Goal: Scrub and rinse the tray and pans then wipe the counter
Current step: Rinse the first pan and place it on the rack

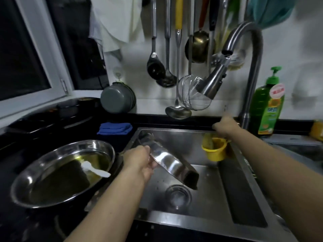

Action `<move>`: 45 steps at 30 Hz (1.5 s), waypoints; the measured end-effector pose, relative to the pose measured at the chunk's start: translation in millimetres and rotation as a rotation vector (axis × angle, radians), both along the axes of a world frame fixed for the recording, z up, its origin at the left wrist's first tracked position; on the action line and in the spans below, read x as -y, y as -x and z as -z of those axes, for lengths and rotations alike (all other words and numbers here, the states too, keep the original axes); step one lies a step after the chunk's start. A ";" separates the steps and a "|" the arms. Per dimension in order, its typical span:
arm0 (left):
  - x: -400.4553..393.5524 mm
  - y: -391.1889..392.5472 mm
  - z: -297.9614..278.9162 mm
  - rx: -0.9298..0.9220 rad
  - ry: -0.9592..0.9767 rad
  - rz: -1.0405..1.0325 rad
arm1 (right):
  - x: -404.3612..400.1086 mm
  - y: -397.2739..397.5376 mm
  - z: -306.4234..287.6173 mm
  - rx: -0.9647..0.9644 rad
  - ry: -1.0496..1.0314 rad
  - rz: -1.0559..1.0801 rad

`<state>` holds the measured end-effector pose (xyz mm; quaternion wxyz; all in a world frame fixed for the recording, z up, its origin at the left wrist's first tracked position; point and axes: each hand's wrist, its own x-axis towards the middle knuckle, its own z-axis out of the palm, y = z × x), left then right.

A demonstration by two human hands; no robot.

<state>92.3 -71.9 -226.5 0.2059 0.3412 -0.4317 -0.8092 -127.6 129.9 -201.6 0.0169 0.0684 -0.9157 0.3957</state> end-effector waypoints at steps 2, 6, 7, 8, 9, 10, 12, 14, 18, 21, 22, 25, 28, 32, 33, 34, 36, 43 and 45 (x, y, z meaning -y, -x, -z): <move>-3.2 10.6 11.2 0.031 0.033 0.017 | 4.4 30.6 7.9 0.078 0.035 0.006; -11.3 29.1 24.5 0.051 0.055 0.061 | 8.7 43.8 10.4 0.088 -0.062 0.039; -14.5 32.6 28.1 0.051 0.058 0.068 | 10.5 37.0 7.8 0.074 -0.107 0.032; -20.1 34.9 31.3 0.054 0.068 0.079 | 8.7 32.9 8.2 0.066 -0.123 0.012; -23.1 37.5 34.2 0.053 0.080 0.088 | 10.3 26.3 6.0 0.077 -0.102 -0.029; -28.6 40.6 38.9 0.060 0.093 0.099 | 5.5 21.8 8.6 0.105 -0.045 -0.065; -37.6 46.6 44.7 0.066 0.107 0.115 | -3.1 9.3 8.0 0.128 0.105 -0.116; -47.6 50.9 47.1 0.068 0.120 0.129 | -11.2 -8.3 2.9 0.143 0.243 -0.156; -68.1 49.5 46.1 0.054 0.102 0.120 | -25.4 -34.2 -1.8 0.137 0.263 -0.201; -71.6 45.3 43.2 0.035 0.079 0.099 | -33.5 -47.5 0.1 0.131 0.260 -0.238; -71.2 41.7 40.5 0.034 0.077 0.087 | -35.1 -51.7 0.9 0.125 0.245 -0.246; -61.2 30.8 29.9 0.028 0.037 0.044 | -36.9 -62.7 7.9 0.152 0.161 -0.276; -43.0 25.1 22.2 0.016 -0.017 -0.018 | -37.5 -73.1 16.9 0.253 0.115 -0.329; -19.5 18.5 18.1 0.106 0.002 -0.060 | -38.3 -64.9 27.4 0.138 -0.145 -0.347; -13.4 19.1 20.1 0.122 0.004 -0.074 | -38.4 -59.4 29.8 0.066 -0.280 -0.361; -7.7 19.1 20.9 0.130 0.010 -0.085 | -37.1 -53.5 32.7 -0.001 -0.396 -0.374; -0.6 22.4 20.0 0.126 0.013 -0.104 | -32.7 -40.2 36.9 -0.143 -0.603 -0.384; 9.0 38.9 4.3 0.207 0.197 0.116 | -0.8 21.2 30.6 -0.542 -1.280 -0.324; 14.1 40.3 0.2 0.223 0.249 0.166 | -8.2 42.2 27.5 -0.492 -1.404 -0.254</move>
